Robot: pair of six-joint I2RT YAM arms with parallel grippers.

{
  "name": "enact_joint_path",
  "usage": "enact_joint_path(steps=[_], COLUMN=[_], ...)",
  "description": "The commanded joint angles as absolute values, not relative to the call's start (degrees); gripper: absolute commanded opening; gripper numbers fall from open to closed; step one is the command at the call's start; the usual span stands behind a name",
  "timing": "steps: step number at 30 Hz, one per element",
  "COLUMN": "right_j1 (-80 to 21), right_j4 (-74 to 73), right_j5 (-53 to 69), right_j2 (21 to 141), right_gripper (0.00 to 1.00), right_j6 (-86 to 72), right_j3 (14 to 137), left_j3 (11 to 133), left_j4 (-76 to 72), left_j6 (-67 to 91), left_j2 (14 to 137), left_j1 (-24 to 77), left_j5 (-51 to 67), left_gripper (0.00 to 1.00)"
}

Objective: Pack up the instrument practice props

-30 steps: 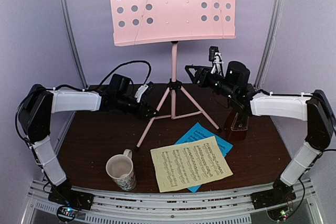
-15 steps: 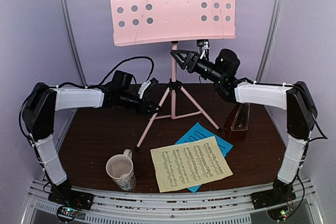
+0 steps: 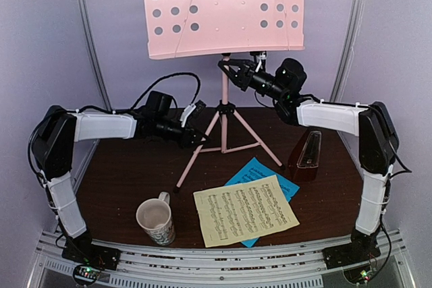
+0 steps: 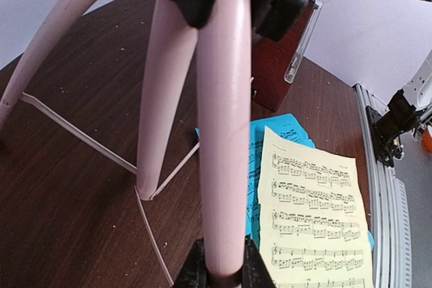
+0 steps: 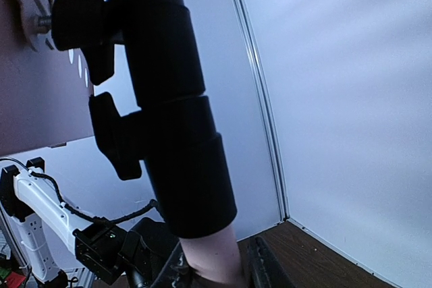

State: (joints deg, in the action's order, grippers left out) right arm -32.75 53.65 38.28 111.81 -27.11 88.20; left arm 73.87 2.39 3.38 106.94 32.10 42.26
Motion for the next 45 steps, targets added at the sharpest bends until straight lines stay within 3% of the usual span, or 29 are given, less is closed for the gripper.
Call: enact_joint_path(steps=[1, 14, 22, 30, 39, 45], right_j1=[-33.8, -36.0, -40.0, -42.2, -42.9, -43.1], right_j4=[56.4, 48.4, 39.7, 47.0, 53.0, 53.2], right_j5=[41.2, 41.1, 37.1, 26.5, 20.0, 18.2], right_j2=[110.2, 107.2, 105.9, 102.6, 100.7, 100.0], right_gripper=[0.0, 0.0, 0.0, 0.0, 0.0, 0.0], right_j6=[-33.8, -27.7, -19.1, -17.7, -18.0, -17.6], right_j3=[88.9, 90.4, 93.0, 85.0, 79.3, 78.8], left_j3=[72.0, 72.1, 66.1, 61.1, 57.8, 59.1], left_j4=[-4.9, -25.3, -38.9, -38.9, -41.2, -43.0], left_j6=[6.5, 16.3, 18.6, 17.1, 16.7, 16.0], left_j2=[104.2, 97.6, 94.7, 95.1, 96.9, 100.5], left_j1=[31.5, 32.3, 34.5, 35.9, 38.8, 40.7], left_j5=[38.8, 34.5, 30.5, 26.7, 23.8, 23.4], left_gripper=[0.0, 0.0, 0.0, 0.0, 0.58, 0.74])
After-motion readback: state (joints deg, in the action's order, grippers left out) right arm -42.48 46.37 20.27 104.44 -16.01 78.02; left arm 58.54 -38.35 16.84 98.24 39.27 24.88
